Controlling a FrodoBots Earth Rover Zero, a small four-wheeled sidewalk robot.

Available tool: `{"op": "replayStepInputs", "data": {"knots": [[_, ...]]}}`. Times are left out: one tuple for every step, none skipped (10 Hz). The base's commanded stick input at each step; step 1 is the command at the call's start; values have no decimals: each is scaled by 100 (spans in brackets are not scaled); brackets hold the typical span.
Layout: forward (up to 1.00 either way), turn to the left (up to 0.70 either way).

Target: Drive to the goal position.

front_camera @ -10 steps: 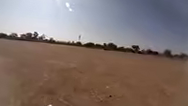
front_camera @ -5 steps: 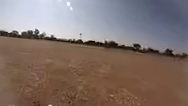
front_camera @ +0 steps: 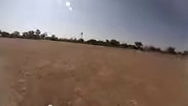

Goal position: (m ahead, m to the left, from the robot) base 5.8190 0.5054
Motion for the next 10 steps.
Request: {"op": "replayStepInputs", "data": {"knots": [[70, 0], [70, 0], [70, 0], [70, 0], [70, 0], [70, 0], [70, 0], [70, 0], [70, 0], [70, 0]]}}
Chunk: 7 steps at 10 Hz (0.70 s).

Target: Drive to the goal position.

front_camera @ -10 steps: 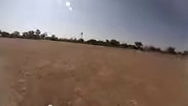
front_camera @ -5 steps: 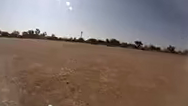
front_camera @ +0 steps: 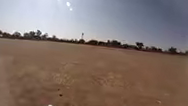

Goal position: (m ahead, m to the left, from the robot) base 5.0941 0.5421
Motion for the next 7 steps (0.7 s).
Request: {"op": "replayStepInputs", "data": {"knots": [[70, 0], [70, 0], [70, 0], [70, 0], [70, 0], [70, 0], [70, 0]]}}
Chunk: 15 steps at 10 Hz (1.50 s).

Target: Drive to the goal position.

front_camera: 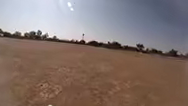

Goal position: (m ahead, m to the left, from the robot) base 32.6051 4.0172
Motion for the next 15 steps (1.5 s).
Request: {"op": "replayStepInputs", "data": {"knots": [[70, 0], [70, 0], [70, 0], [70, 0], [70, 0], [70, 0], [70, 0], [70, 0], [70, 0], [70, 0], [70, 0], [70, 0], [70, 0], [70, 0], [70, 0]]}}
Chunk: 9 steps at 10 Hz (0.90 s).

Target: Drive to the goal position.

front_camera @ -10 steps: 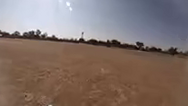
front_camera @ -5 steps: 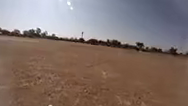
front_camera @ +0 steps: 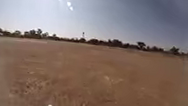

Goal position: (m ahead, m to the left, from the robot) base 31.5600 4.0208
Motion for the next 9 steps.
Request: {"op": "replayStepInputs", "data": {"knots": [[70, 0], [70, 0], [70, 0], [70, 0], [70, 0], [70, 0], [70, 0], [70, 0], [70, 0]]}}
